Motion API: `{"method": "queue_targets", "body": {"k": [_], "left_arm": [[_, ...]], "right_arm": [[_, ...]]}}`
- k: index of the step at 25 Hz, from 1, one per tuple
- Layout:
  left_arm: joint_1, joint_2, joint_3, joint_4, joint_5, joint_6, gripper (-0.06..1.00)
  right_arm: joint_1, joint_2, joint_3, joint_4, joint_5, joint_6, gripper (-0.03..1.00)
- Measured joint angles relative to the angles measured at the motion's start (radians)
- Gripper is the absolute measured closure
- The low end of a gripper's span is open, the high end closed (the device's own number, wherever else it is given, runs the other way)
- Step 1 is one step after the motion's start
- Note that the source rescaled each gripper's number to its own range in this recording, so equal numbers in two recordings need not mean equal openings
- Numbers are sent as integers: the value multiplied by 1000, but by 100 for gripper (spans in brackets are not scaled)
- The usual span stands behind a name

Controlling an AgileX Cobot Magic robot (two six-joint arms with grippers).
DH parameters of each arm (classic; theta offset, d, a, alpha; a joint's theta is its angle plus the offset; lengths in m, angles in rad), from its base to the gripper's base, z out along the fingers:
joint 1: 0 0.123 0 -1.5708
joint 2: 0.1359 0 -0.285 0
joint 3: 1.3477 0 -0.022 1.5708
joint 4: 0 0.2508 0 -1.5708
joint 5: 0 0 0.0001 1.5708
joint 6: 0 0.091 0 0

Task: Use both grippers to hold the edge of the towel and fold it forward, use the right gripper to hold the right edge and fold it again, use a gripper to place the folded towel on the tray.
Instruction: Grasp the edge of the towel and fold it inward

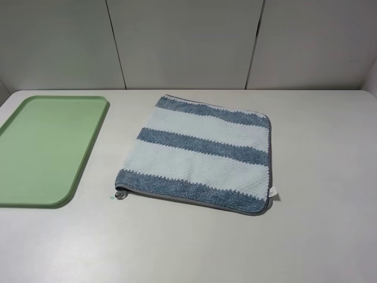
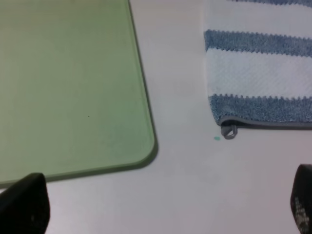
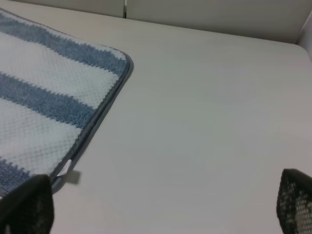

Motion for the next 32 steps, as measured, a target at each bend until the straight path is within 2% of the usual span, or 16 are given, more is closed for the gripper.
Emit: {"method": "queue_targets", "body": {"k": [12,17,21,25,32], "left_arm": [[0,0,0,-1,0,0,-5],[0,0,0,-1,0,12,-5],[0,0,-1,-2,10,93,-5],[0,0,-1,-45,13,180,-5],[0,109,-17,-74,25,283,-5]], "right_arm": [[0,0,0,2,0,1,-3],[23,0,0,46,-1,11,-3],[69,0,0,74,0,-4,-3],[104,0,0,97,1,-18,-3],[113,123,-51,146,38,-46,-3]]}}
